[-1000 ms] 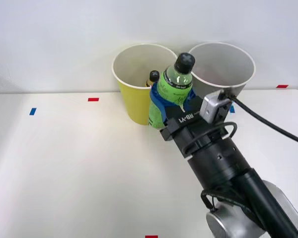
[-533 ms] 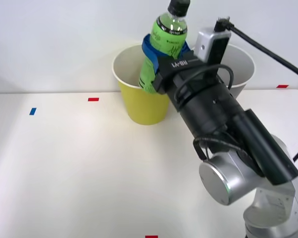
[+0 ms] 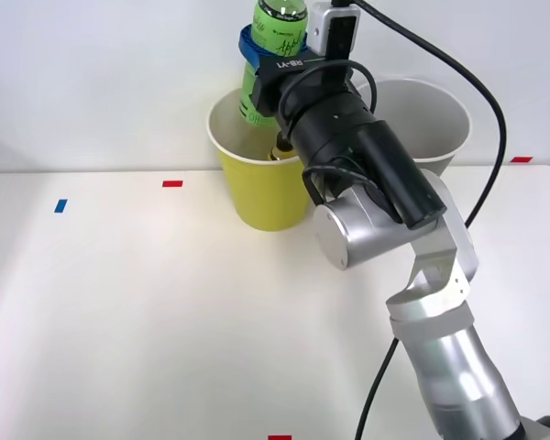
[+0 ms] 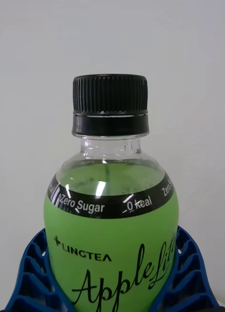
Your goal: Put cans in the gray bin, plastic bottles in the light green bin
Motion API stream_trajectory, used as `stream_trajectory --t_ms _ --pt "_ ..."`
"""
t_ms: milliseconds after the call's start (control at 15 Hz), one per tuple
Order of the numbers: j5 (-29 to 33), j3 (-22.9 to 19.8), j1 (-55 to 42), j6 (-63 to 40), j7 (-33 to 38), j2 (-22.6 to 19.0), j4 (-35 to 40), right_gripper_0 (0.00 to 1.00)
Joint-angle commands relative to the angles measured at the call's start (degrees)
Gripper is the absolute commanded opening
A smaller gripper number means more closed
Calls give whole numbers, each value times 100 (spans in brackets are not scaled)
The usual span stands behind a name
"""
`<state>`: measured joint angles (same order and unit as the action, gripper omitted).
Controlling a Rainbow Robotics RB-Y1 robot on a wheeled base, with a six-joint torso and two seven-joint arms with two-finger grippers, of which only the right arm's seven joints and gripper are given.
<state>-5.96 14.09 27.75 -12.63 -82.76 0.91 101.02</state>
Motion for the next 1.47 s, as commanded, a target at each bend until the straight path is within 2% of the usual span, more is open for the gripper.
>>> stream_trajectory --t_ms 67,267,467,533,600,667,800,1333,1467 --pt "104 -196 626 656 -100 9 -1058 0" --pt "122 -205 934 700 -127 9 -1454 0" --pt "122 -170 943 700 -127 9 -1480 0" --pt "122 -170 951 700 -127 9 -1542 10" --pt "131 -170 978 700 -127 9 -1621 31" --pt "139 -161 1039 709 -127 9 -1744 60" --pt "139 -179 1198 779 -118 9 -1990 100" --pt "139 -91 1198 1228 -118 9 -1981 100" --pt "157 -47 969 1333 -144 9 -1691 100"
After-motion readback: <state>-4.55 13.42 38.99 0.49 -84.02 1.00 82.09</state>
